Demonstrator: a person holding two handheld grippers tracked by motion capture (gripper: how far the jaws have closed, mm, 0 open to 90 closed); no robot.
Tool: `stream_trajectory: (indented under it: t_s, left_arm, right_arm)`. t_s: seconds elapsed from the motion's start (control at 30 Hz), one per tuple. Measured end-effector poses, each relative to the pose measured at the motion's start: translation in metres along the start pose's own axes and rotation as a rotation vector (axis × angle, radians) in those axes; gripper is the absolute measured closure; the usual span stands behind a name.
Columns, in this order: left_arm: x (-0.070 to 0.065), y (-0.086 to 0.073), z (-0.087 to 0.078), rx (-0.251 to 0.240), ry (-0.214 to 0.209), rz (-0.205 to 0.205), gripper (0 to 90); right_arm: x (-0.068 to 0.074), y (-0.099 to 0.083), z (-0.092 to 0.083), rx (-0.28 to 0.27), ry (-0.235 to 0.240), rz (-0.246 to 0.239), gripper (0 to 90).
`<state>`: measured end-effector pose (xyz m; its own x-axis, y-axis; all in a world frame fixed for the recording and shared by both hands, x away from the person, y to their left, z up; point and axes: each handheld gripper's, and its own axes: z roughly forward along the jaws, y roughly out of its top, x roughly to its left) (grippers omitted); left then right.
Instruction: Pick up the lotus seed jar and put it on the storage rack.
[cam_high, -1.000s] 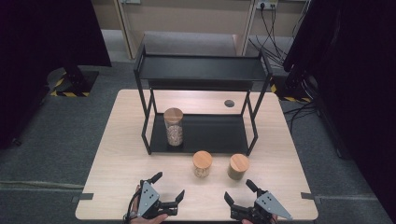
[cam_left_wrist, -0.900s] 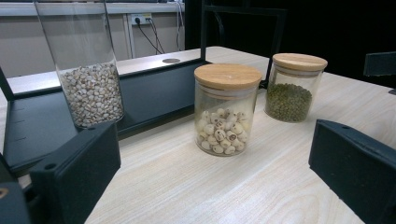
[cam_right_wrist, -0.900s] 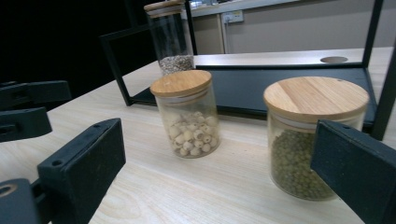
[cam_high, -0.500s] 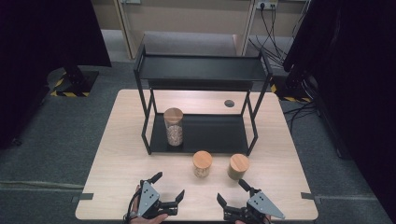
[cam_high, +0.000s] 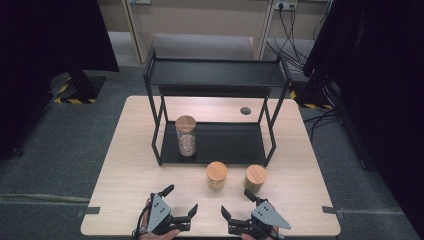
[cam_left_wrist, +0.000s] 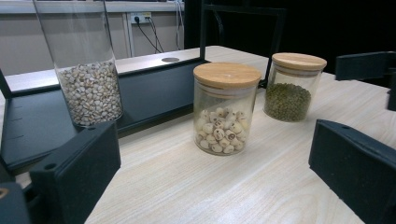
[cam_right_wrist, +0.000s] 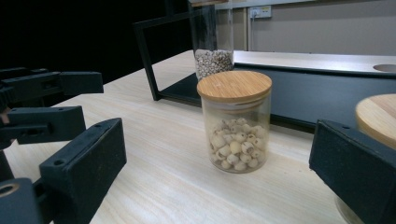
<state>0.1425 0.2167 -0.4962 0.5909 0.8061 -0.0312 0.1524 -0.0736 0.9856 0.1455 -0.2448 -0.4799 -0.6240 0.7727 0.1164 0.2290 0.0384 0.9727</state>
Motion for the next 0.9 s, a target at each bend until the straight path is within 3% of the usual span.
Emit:
stream_trajectory:
  t_s: [0.53, 0.9]
  left_arm:
    - [0.001, 0.000, 0.000, -0.001, 0.001, 0.000, 1.5]
    - [0.001, -0.001, 0.000, -0.003, 0.002, -0.002, 1.5]
  right_arm:
    - [0.010, 0.009, 0.036, 0.016, -0.031, -0.022, 4.3]
    - [0.021, 0.012, 0.061, 0.028, -0.104, -0.068, 4.7]
